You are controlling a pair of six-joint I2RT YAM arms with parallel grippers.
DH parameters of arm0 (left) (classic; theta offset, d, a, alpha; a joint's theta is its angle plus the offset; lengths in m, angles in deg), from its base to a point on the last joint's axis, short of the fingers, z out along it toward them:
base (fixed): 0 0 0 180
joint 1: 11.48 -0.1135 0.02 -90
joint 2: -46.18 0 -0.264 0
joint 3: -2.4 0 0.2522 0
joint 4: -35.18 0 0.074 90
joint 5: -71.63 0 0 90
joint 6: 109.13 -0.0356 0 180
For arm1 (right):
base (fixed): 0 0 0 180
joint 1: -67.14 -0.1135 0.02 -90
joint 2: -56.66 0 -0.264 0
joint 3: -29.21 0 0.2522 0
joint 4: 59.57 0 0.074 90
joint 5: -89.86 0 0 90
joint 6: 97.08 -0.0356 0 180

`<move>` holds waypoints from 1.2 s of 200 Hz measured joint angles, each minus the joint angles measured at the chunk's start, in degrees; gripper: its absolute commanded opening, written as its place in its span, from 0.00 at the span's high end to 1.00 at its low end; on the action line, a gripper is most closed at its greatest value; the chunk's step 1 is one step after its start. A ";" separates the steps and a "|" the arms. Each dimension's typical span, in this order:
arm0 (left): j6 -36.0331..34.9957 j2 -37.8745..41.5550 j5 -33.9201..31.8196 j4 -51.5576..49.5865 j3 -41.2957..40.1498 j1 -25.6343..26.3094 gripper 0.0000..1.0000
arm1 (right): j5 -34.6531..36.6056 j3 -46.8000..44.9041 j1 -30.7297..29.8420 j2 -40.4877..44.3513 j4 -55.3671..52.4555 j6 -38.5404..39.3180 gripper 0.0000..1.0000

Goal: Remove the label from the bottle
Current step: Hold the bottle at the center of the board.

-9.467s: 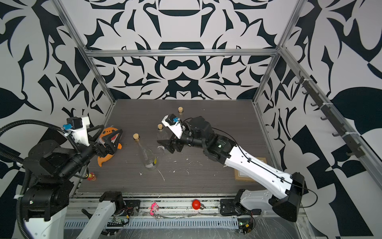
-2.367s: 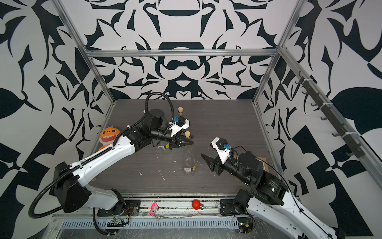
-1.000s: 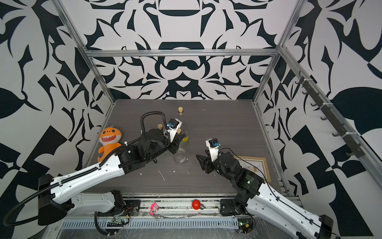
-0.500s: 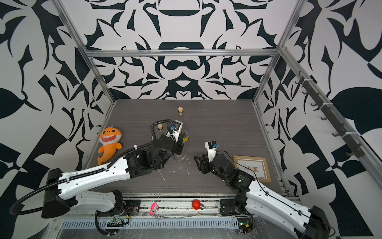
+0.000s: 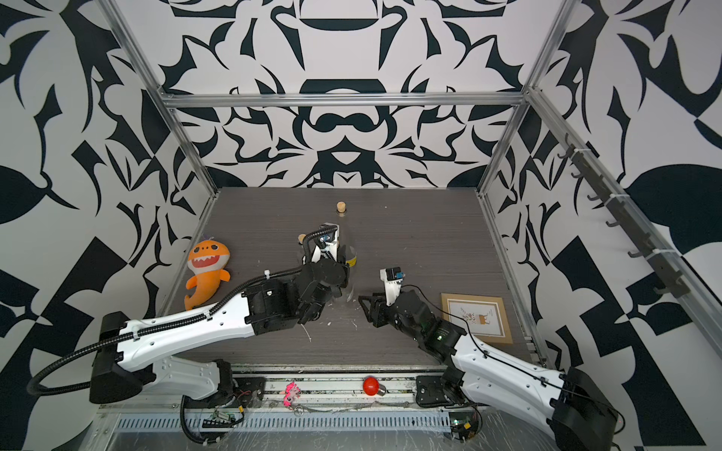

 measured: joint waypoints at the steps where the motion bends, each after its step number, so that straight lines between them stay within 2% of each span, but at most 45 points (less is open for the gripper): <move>1: 0.04 -0.04 -0.04 -0.04 0.04 0.00 1.00 | -0.11 -0.04 0.02 -0.04 0.15 0.00 0.46; 44: 2.19 -1.31 -0.96 -3.50 0.66 0.00 1.00 | -4.22 -1.92 0.00 -5.25 6.71 1.25 0.51; 91: 3.80 -1.36 -0.96 -4.00 0.55 0.00 1.00 | -5.68 -2.80 -0.39 -10.29 13.44 1.16 0.53; 150: 5.40 0.20 -1.33 -2.91 -1.33 0.00 1.00 | -2.82 -3.28 -4.57 -11.87 17.73 0.55 0.56; 240: 5.33 0.26 -1.29 -2.43 -1.66 0.00 1.00 | -0.20 -4.15 -5.33 -14.67 22.23 -0.68 0.64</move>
